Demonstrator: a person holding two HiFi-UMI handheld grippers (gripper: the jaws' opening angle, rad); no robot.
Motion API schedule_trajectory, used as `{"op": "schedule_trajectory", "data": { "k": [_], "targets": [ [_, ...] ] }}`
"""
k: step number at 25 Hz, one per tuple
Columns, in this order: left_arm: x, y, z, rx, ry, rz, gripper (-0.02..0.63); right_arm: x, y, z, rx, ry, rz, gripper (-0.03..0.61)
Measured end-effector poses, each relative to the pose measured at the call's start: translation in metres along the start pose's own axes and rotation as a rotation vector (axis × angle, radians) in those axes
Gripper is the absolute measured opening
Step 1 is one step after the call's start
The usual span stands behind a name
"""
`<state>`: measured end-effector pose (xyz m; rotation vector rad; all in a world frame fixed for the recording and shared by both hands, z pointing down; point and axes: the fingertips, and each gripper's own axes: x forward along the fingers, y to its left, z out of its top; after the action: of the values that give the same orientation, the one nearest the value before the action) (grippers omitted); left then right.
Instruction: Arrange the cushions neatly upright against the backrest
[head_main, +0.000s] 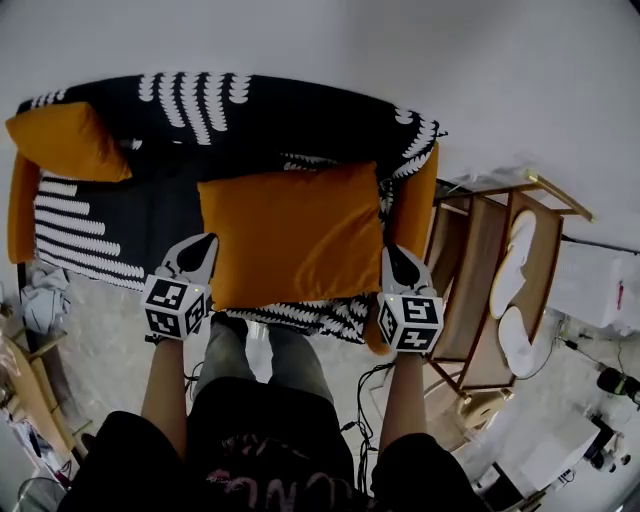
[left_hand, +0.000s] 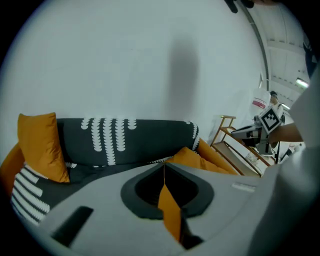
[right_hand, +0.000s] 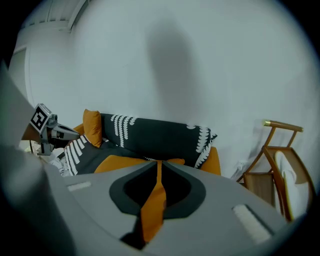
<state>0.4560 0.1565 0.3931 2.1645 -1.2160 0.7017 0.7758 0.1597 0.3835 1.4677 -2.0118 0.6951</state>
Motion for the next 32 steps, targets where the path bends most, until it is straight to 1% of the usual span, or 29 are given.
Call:
{"op": "schedule_trajectory", "data": {
  "k": [2,5,10,16,19,24,26,28,32],
  "targets": [
    [0.006,0.008,-0.011,-0.036,0.011,0.032,0.011,0.016,0.001,-0.004,-0.014,0.024,0.033,0.041],
    [0.013,0.021,-0.024,-0.058,0.017,0.087,0.023,0.039,0.001,-0.011,-0.030,0.057,0.067,0.049],
    [0.035,0.038,-0.061,-0.113,0.074,0.097,0.067,0.079,-0.003,-0.028,-0.048,0.124,0.093,0.085],
    [0.061,0.062,-0.114,-0.240,0.124,0.123,0.126,0.119,-0.008,-0.062,-0.049,0.220,0.108,0.189],
    [0.073,0.069,-0.139,-0.256,0.158,0.142,0.160,0.132,-0.016,-0.085,-0.039,0.268,0.105,0.240],
    [0.089,0.088,-0.170,-0.292,0.181,0.168,0.208,0.151,-0.026,-0.121,-0.034,0.362,0.107,0.293],
    [0.094,0.096,-0.181,-0.301,0.189,0.174,0.231,0.157,-0.027,-0.134,-0.020,0.398,0.114,0.344],
    [0.100,0.101,-0.194,-0.300,0.206,0.173,0.255,0.165,-0.031,-0.146,-0.022,0.427,0.108,0.378],
    [0.117,0.112,-0.223,-0.319,0.261,0.158,0.306,0.180,-0.035,-0.165,-0.042,0.479,0.098,0.394]
  ]
}}
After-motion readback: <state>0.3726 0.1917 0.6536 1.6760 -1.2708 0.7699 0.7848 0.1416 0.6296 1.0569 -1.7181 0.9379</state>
